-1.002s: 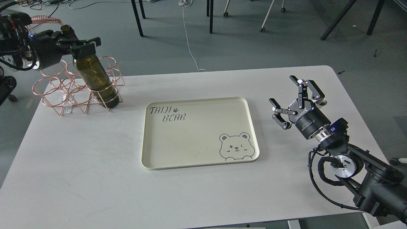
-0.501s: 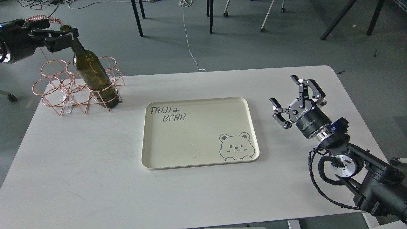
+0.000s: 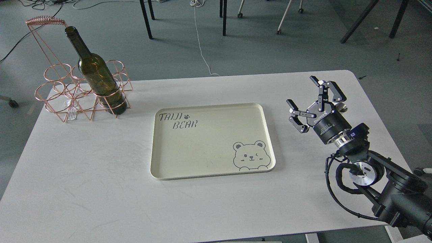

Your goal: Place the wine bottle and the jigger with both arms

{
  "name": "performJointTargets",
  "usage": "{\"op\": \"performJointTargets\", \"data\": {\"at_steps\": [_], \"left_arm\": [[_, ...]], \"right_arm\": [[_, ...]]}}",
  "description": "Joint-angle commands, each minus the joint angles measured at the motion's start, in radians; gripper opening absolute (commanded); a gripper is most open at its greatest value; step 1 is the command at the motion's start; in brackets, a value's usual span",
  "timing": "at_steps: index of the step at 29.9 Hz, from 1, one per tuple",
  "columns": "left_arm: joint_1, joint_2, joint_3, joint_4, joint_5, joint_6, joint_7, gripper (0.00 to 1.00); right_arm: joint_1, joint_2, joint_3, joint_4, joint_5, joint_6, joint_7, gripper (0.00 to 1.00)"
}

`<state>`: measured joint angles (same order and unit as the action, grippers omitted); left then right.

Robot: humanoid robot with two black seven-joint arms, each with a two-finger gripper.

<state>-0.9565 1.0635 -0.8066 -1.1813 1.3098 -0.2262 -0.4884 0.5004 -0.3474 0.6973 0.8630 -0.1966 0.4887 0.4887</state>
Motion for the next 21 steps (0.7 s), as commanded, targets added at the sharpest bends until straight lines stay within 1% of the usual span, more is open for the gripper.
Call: {"op": "performJointTargets", "data": {"at_steps": [1, 4, 9, 11, 14, 15, 16, 17, 18, 21], "left_arm": [[0.039, -0.034, -0.003, -0.118, -0.349, 0.010, 0.000, 0.99], [0.109, -0.109, -0.013, -0.162, -0.466, 0.010, 0.000, 0.99], [0.269, -0.244, -0.038, -0.175, -0.469, 0.010, 0.000, 0.99], [0.375, -0.319, -0.121, -0.193, -0.474, -0.001, 0.000, 0.99], [0.496, -0.439, -0.248, -0.228, -0.483, -0.015, 0.000, 0.99], [0.536, -0.486, -0.288, -0.227, -0.495, -0.024, 0.049, 0.99], [0.573, -0.526, -0.319, -0.228, -0.515, -0.036, 0.088, 0.99], [0.605, -0.557, -0.342, -0.227, -0.536, -0.051, 0.114, 0.99], [0.645, -0.585, -0.362, -0.227, -0.566, -0.071, 0.134, 0.99], [0.761, -0.641, -0.402, -0.224, -0.624, -0.129, 0.158, 0.99]], "right_arm": [[0.001, 0.002, 0.001, -0.002, 0.000, 0.000, 0.000, 0.99], [0.000, 0.001, 0.013, -0.006, 0.003, 0.000, 0.000, 0.99], [0.001, 0.004, 0.059, -0.009, 0.026, 0.000, 0.000, 0.99], [0.001, 0.016, 0.085, 0.001, 0.055, 0.000, 0.000, 0.99], [-0.002, 0.027, 0.087, -0.007, 0.083, 0.000, 0.000, 0.99], [-0.003, 0.027, 0.087, -0.012, 0.085, 0.000, 0.000, 0.99], [-0.011, 0.027, 0.087, -0.018, 0.085, 0.000, 0.000, 0.99], [-0.014, 0.027, 0.087, -0.021, 0.085, 0.000, 0.000, 0.99], [-0.019, 0.027, 0.085, -0.021, 0.085, 0.000, 0.000, 0.99], [-0.025, 0.025, 0.085, -0.016, 0.085, 0.000, 0.000, 0.99]]}}
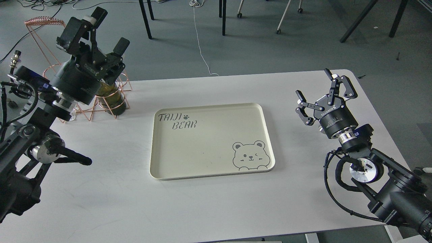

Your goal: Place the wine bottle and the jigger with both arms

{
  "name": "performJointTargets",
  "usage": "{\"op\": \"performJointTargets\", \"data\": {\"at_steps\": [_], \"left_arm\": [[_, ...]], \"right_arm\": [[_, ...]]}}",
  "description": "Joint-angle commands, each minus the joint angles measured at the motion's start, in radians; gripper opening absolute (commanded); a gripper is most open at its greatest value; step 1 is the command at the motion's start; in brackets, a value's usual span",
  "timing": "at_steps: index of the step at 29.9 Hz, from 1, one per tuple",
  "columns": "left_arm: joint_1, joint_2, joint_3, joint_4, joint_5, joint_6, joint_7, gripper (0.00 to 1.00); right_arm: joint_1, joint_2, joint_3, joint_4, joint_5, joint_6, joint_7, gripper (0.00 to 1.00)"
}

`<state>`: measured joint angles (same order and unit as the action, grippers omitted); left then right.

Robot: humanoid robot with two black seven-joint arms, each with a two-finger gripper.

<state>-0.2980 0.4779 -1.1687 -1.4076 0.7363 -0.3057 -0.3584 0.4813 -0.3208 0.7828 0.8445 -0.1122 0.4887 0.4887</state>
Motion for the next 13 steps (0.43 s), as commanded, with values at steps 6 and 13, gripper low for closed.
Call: {"op": "performJointTargets", "data": {"at_steps": [6, 13], "left_arm": [[0.204, -0.131, -0.068, 0.079, -0.057, -0.067, 0.036, 0.99], [0.237, -0.169, -0.072, 0.096, -0.057, -0.062, 0.036, 0.99]], "right_arm": [[-0.009, 0.000, -0.007, 0.001, 0.000, 0.000, 0.000, 0.99], [-0.015, 0.000, -0.014, 0.001, 0.000, 0.000, 0.000, 0.99]]}}
